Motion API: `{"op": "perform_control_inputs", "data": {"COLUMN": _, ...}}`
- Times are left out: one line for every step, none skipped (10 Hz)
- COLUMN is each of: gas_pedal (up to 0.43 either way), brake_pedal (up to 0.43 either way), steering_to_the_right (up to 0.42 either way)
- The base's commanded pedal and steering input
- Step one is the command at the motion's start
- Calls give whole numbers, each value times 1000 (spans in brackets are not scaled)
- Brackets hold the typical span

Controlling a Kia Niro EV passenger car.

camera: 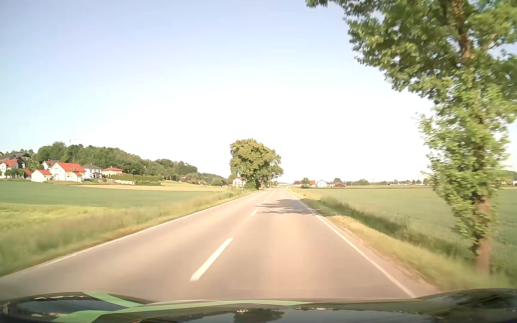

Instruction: Follow the waypoints while adhering to traffic rules and regulations

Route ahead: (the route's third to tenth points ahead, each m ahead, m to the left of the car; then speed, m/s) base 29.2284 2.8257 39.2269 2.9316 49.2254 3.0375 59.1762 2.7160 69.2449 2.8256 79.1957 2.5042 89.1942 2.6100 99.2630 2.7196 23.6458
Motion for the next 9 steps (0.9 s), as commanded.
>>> {"op": "perform_control_inputs", "data": {"gas_pedal": 209, "brake_pedal": 0, "steering_to_the_right": -1}}
{"op": "perform_control_inputs", "data": {"gas_pedal": 189, "brake_pedal": 0, "steering_to_the_right": 0}}
{"op": "perform_control_inputs", "data": {"gas_pedal": 169, "brake_pedal": 0, "steering_to_the_right": 0}}
{"op": "perform_control_inputs", "data": {"gas_pedal": 150, "brake_pedal": 0, "steering_to_the_right": 0}}
{"op": "perform_control_inputs", "data": {"gas_pedal": 130, "brake_pedal": 0, "steering_to_the_right": -1}}
{"op": "perform_control_inputs", "data": {"gas_pedal": 130, "brake_pedal": 0, "steering_to_the_right": -1}}
{"op": "perform_control_inputs", "data": {"gas_pedal": 130, "brake_pedal": 0, "steering_to_the_right": -2}}
{"op": "perform_control_inputs", "data": {"gas_pedal": 130, "brake_pedal": 0, "steering_to_the_right": -3}}
{"op": "perform_control_inputs", "data": {"gas_pedal": 138, "brake_pedal": 0, "steering_to_the_right": -3}}
